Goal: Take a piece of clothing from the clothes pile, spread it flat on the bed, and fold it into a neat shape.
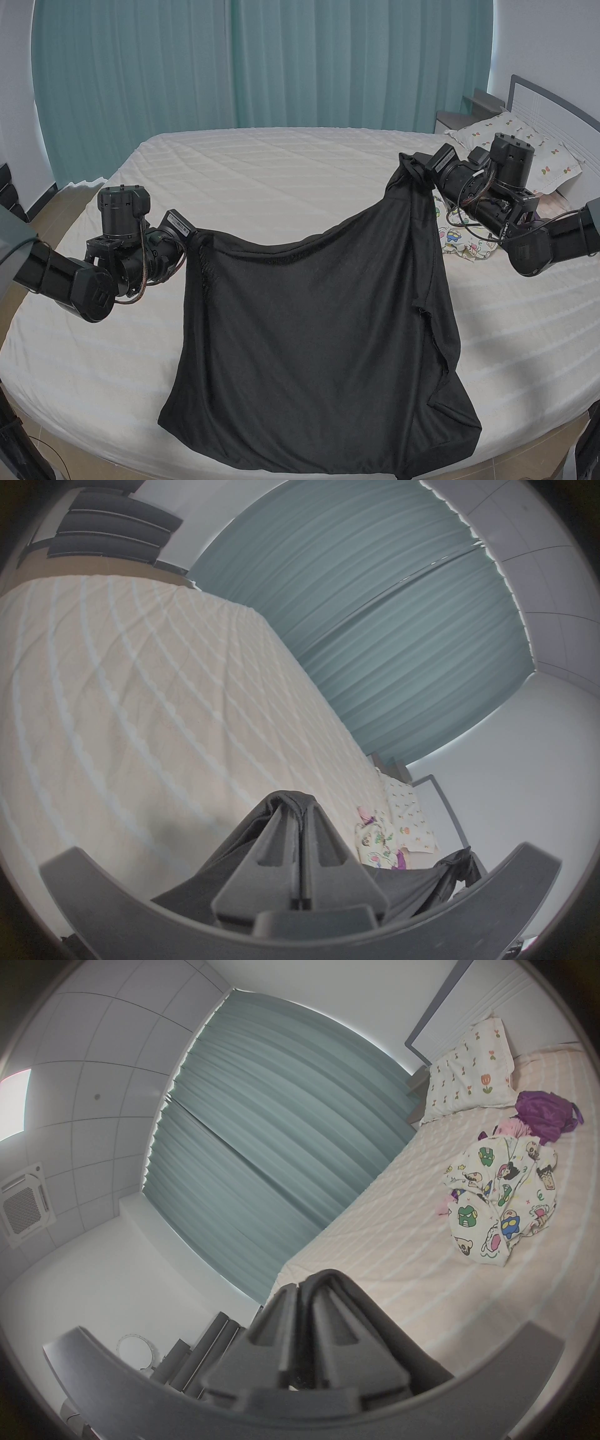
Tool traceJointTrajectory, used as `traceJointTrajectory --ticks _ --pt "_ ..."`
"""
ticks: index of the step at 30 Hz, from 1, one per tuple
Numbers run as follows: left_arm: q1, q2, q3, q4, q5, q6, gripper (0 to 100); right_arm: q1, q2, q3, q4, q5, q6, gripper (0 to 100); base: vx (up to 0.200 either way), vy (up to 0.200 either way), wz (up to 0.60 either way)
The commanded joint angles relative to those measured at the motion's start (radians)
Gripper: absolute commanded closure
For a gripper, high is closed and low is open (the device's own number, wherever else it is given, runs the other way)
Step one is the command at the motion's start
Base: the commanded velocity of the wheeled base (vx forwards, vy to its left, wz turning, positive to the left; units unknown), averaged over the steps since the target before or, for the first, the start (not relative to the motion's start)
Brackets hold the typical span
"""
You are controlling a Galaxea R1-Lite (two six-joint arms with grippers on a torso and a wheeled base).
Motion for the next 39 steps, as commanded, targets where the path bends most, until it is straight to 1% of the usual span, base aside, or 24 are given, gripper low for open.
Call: traceJointTrajectory --ticks 1,5,6,12,18,20,21,22,24,25,26,28,31,34,36,39 --pt "0.010 0.095 -0.010 -0.006 -0.004 -0.008 100 -0.002 0.066 0.004 -0.001 0.000 0.000 0 0.000 0.000 0.00" --pt "0.022 0.155 -0.015 -0.072 0.001 -0.010 100 -0.003 0.115 0.003 0.001 -0.011 0.000 0 0.000 0.000 0.00" --pt "0.024 0.165 -0.013 -0.085 -0.002 -0.010 0 -0.005 0.129 0.003 0.001 -0.020 -0.002 0 0.000 0.000 0.00" --pt "0.039 0.218 -0.021 -0.104 0.011 -0.005 0 -0.031 0.187 -0.002 0.018 -0.083 -0.022 0 0.000 0.000 0.00" --pt "0.076 0.221 -0.024 -0.104 0.011 0.000 0 -0.066 0.170 0.047 0.062 -0.086 -0.045 0 0.000 0.000 0.00" --pt "0.093 0.214 -0.022 -0.100 0.010 0.001 0 -0.066 0.134 0.115 0.073 -0.084 -0.046 0 0.000 0.000 0.00" --pt "0.093 0.214 -0.022 -0.100 0.010 0.001 0 -0.066 0.134 0.115 0.073 -0.084 -0.046 0 0.000 0.000 0.00" --pt "0.106 0.197 -0.012 -0.098 0.007 0.003 0 -0.066 0.109 0.196 0.071 -0.072 -0.049 0 0.000 0.000 0.00" --pt "0.117 0.166 0.008 -0.092 0.001 0.003 0 -0.064 0.086 0.274 0.068 -0.069 -0.063 0 0.000 0.000 0.00" --pt "0.119 0.148 0.033 -0.094 -0.001 0.001 0 -0.063 0.077 0.322 0.065 -0.068 -0.075 0 0.000 0.000 0.00" --pt "0.120 0.142 0.042 -0.094 -0.001 0.001 0 -0.063 0.075 0.332 0.064 -0.068 -0.080 0 0.000 0.000 0.00" --pt "0.119 0.089 0.134 -0.103 -0.013 0.003 0 -0.058 0.063 0.431 0.059 -0.068 -0.106 0 0.000 0.000 0.00" --pt "0.117 0.020 0.244 -0.108 -0.082 0.001 0 -0.048 0.068 0.509 0.058 -0.068 -0.129 0 0.000 0.000 0.00" --pt "0.117 -0.036 0.343 -0.134 -0.159 -0.004 0 -0.022 0.072 0.529 0.056 -0.068 -0.120 0 0.000 0.000 0.00" --pt "0.117 -0.044 0.386 -0.157 -0.174 -0.007 0 -0.008 0.075 0.530 0.058 -0.069 -0.118 0 0.000 0.000 0.00" --pt "0.113 -0.039 0.438 -0.198 -0.171 -0.008 0 0.014 0.088 0.520 0.064 -0.075 -0.120 0 0.000 0.000 0.00"
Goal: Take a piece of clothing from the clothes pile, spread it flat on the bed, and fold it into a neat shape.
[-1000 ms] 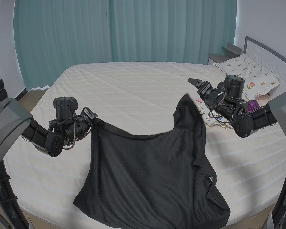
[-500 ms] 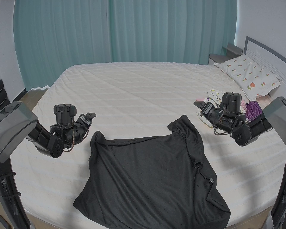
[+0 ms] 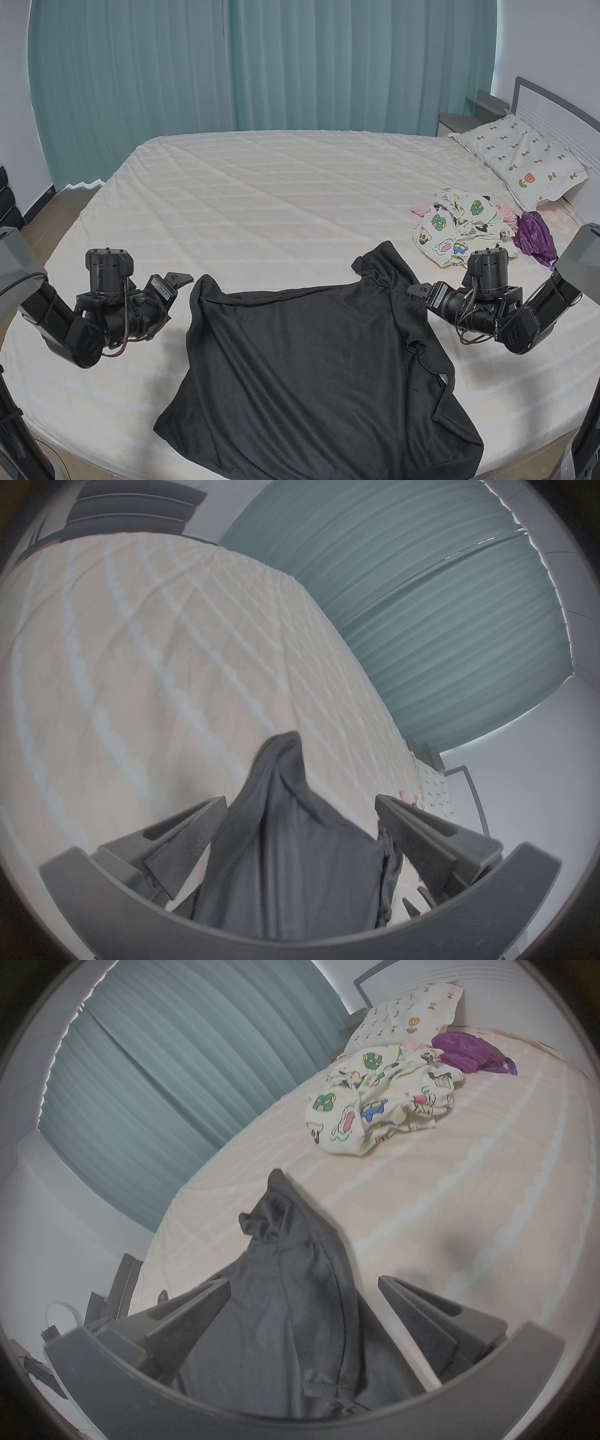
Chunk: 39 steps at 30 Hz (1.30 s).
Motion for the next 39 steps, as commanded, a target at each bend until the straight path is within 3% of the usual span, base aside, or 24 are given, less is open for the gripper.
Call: traceJointTrajectory --ticks 1,12,13,25,31,39 --pt "-0.003 -0.084 0.137 -0.061 -0.032 -0.008 0 0.049 0.012 0.034 0.005 -0.008 -0.007 0 0.000 0.000 0.00" --pt "-0.004 -0.078 0.180 -0.084 -0.040 -0.067 0 0.066 0.038 0.029 0.011 -0.014 -0.010 0 0.000 0.000 0.00" --pt "-0.004 -0.081 0.189 -0.085 -0.041 -0.067 0 0.074 0.061 0.029 0.014 -0.018 -0.011 100 0.000 0.000 0.00" --pt "0.002 -0.041 0.244 -0.111 -0.066 -0.067 0 0.057 0.106 0.003 0.003 -0.018 -0.008 100 0.000 0.000 0.00" --pt "-0.004 -0.038 0.321 -0.248 -0.069 -0.067 0 -0.024 0.023 -0.004 -0.009 -0.040 -0.001 100 0.000 0.000 0.00" --pt "-0.001 -0.032 0.339 -0.265 -0.070 -0.067 0 -0.142 0.035 -0.055 -0.054 -0.008 -0.002 100 0.000 0.000 0.00"
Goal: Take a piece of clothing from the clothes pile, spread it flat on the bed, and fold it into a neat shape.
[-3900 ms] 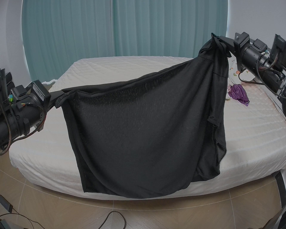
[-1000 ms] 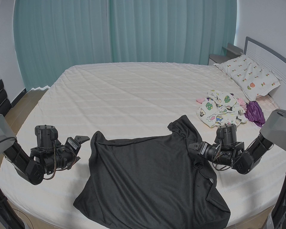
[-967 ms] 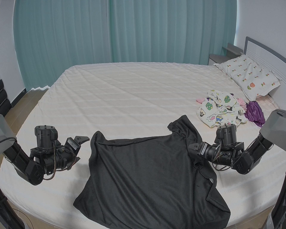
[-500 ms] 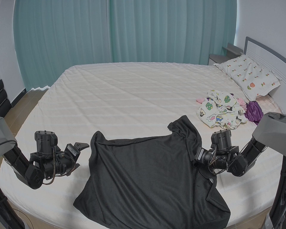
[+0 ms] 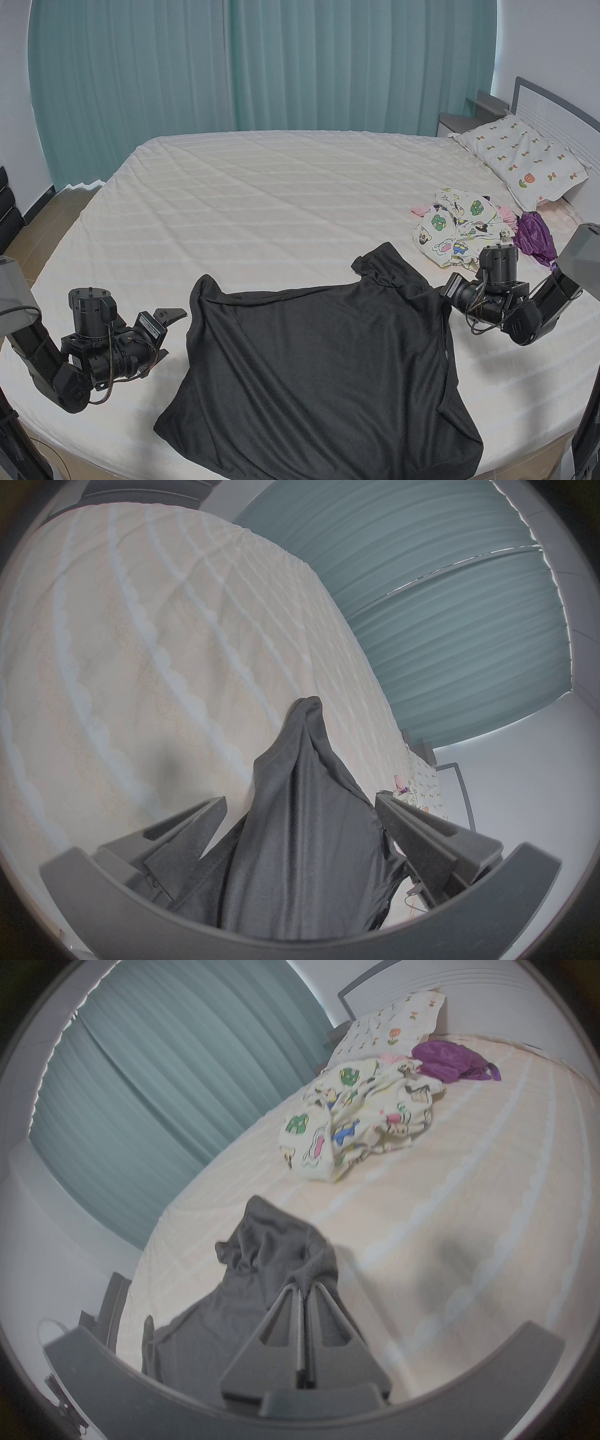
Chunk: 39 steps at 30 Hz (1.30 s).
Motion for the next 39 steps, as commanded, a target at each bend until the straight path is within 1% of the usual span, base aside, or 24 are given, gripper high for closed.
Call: traceJointTrajectory --ticks 1,4,10,13,14,16,17,22,24,29,31,34,39 --pt "0.002 0.019 0.010 -0.002 -0.001 0.000 0 -0.062 0.008 -0.032 -0.016 0.032 -0.002 100 0.000 0.000 0.00" --pt "0.004 0.034 0.010 -0.004 -0.004 0.000 0 -0.085 0.035 -0.062 -0.027 0.059 -0.002 100 0.000 0.000 0.00" --pt "0.007 0.040 0.012 -0.004 -0.004 0.000 0 -0.157 0.097 -0.103 -0.031 0.064 -0.003 100 0.000 0.000 0.00" --pt "0.007 0.045 0.012 -0.004 -0.006 0.000 0 -0.176 0.123 -0.102 -0.057 0.096 0.000 100 0.000 0.000 0.00" --pt "0.007 0.045 0.012 -0.004 -0.006 0.000 0 -0.176 0.123 -0.102 -0.057 0.096 0.000 100 0.000 0.000 0.00" --pt "0.007 0.046 0.012 -0.004 -0.006 0.000 0 -0.188 0.152 -0.106 -0.108 0.121 -0.002 100 0.000 0.000 0.00" --pt "0.007 0.045 0.012 -0.004 -0.006 0.000 0 -0.190 0.159 -0.112 -0.117 0.122 -0.003 0 0.000 0.000 0.00" --pt "0.008 0.046 0.012 -0.004 -0.007 0.000 0 -0.193 0.144 -0.112 -0.123 0.121 0.000 0 0.000 0.000 0.00" --pt "0.007 0.048 0.015 -0.004 -0.007 0.000 0 -0.213 0.097 -0.089 -0.106 0.122 0.000 0 0.000 0.000 0.00" --pt "0.007 0.045 0.018 -0.007 -0.007 0.000 0 -0.253 0.035 0.020 -0.114 0.145 0.003 0 0.000 0.000 0.00" --pt "0.007 0.040 0.019 -0.007 -0.007 0.002 0 -0.253 0.004 0.075 -0.117 0.148 0.007 0 0.000 0.000 0.00" --pt "0.007 0.031 0.030 -0.008 -0.006 0.008 0 -0.227 -0.100 0.231 -0.125 0.152 0.038 0 0.000 0.000 0.00" --pt "0.000 -0.032 0.068 -0.002 -0.007 0.023 0 -0.167 -0.239 0.418 -0.125 0.155 0.061 0 0.000 0.000 0.00"
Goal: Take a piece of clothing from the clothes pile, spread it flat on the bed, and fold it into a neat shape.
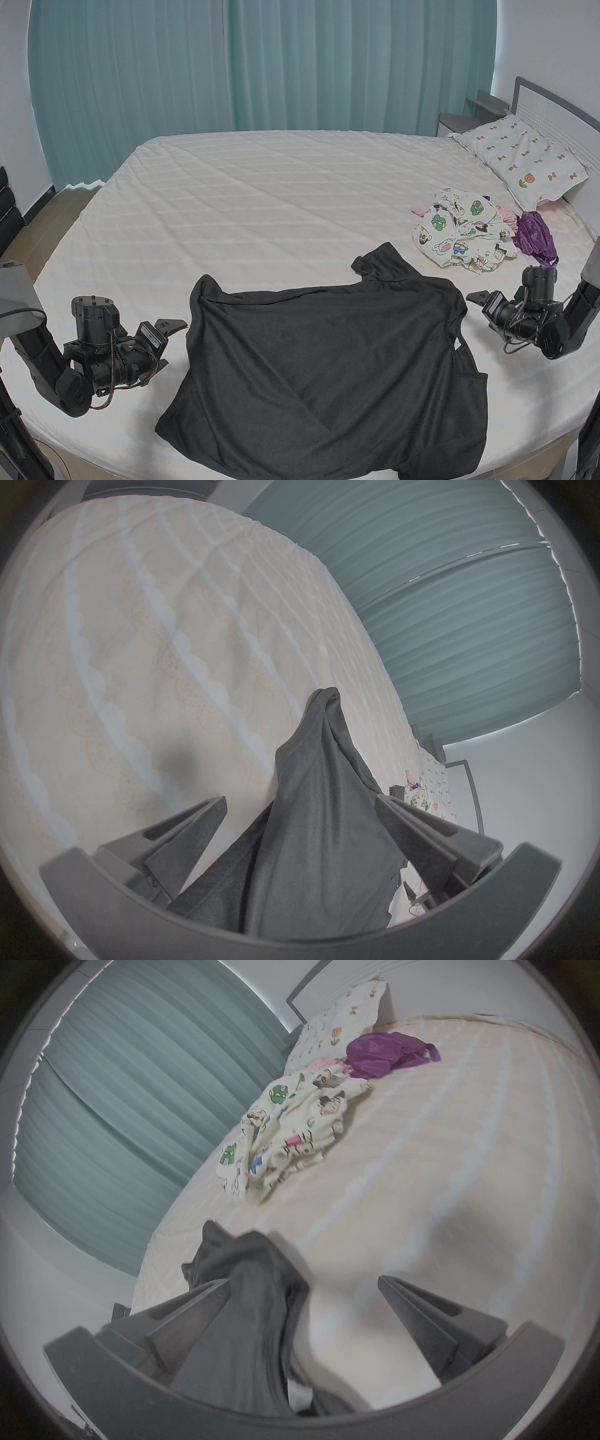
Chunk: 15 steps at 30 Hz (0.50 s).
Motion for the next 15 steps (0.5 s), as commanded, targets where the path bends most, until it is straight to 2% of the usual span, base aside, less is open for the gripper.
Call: traceJointTrajectory --ticks 1,5,8,15 --pt "-0.006 -0.067 0.052 0.004 0.000 0.026 0 0.063 -0.217 0.223 -0.004 0.007 0.030 0 0.000 0.000 0.00" --pt "-0.004 -0.080 0.137 -0.004 0.000 0.087 0 0.094 -0.249 0.297 -0.004 0.000 0.058 0 0.000 0.000 0.00" --pt "-0.006 -0.087 0.169 -0.004 -0.002 0.093 0 0.114 -0.269 0.326 -0.005 -0.003 0.071 0 0.000 0.000 0.00" --pt "-0.012 -0.084 0.183 -0.004 -0.002 0.092 0 0.146 -0.326 0.363 -0.004 -0.006 0.101 0 -0.200 0.000 0.00"
